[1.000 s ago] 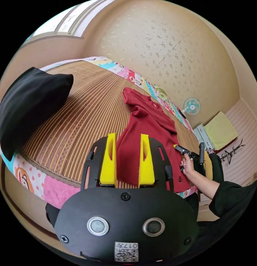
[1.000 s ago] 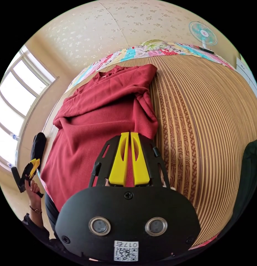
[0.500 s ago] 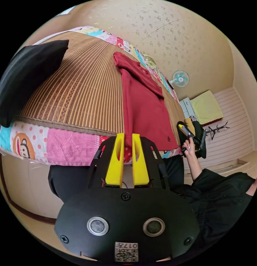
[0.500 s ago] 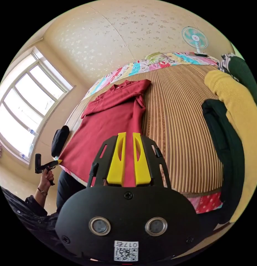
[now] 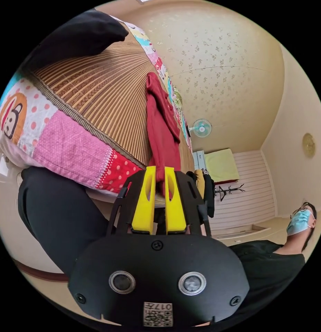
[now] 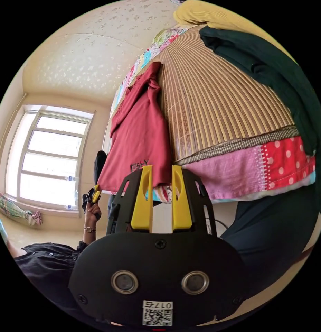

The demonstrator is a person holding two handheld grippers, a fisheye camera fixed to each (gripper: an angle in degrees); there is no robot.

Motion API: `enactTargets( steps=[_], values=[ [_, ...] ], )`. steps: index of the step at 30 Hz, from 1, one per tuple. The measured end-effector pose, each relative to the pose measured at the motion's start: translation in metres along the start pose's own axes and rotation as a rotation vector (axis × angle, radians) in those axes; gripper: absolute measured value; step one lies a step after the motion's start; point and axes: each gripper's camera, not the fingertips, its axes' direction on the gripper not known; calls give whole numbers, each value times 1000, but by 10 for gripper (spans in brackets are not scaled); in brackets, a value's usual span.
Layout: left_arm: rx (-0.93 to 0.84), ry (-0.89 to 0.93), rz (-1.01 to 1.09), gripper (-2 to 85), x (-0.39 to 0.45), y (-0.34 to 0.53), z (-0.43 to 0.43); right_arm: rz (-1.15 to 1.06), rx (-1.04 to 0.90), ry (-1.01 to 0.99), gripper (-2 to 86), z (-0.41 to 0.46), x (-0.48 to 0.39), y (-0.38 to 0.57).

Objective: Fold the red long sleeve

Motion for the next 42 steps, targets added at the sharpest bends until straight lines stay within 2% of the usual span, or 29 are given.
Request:
enactTargets(
  steps=[3, 6, 9, 14, 17, 19, 21, 22, 25, 26, 28, 32, 36, 38, 40, 42],
  values=[
    [12, 69, 15, 50, 4, 0, -9, 14, 25, -45, 42, -10, 0, 5],
    [-3, 119, 29, 49, 15, -4, -21, -11, 88, -224, 33, -43, -12, 5],
    [-19, 162, 149, 49, 48, -8, -36, -111, 216, -379, 29, -93, -37, 7],
    [29, 363, 513, 50, 127, -1, -84, -472, 356, -552, 27, -171, -113, 27],
    [48, 466, 635, 49, 153, 4, -108, -619, 449, -617, 26, -204, -141, 45],
    [67, 525, 642, 50, 156, 5, -114, -665, 506, -631, 25, -214, -151, 54],
    [73, 557, 542, 49, 143, 0, -108, -650, 585, -574, 25, -214, -155, 61],
    [67, 536, 448, 49, 129, -4, -98, -585, 604, -471, 24, -204, -156, 59],
    [25, 324, 124, 49, 79, -10, -55, -314, 481, -132, 24, -151, -152, 32],
    [32, 282, 21, 49, 59, -10, -41, -236, 419, -19, 24, -126, -152, 21],
    [57, 277, -65, 49, 38, -15, -25, -198, 389, 74, 24, -95, -161, 8],
    [138, 158, -80, 48, 38, -60, -8, -256, 426, 164, 25, -59, -211, -44],
    [182, 132, -44, 55, 32, -123, 27, -293, 503, 280, 32, -9, -248, -111],
    [204, 142, -65, 91, 23, -142, 45, -229, 417, 368, 48, 43, -248, -160],
    [245, 113, -34, 117, 28, -137, 43, -126, 334, 370, 65, 68, -245, -177],
    [256, 63, 45, 130, 36, -123, 38, -176, 373, 350, 73, 77, -254, -165]
  ],
)
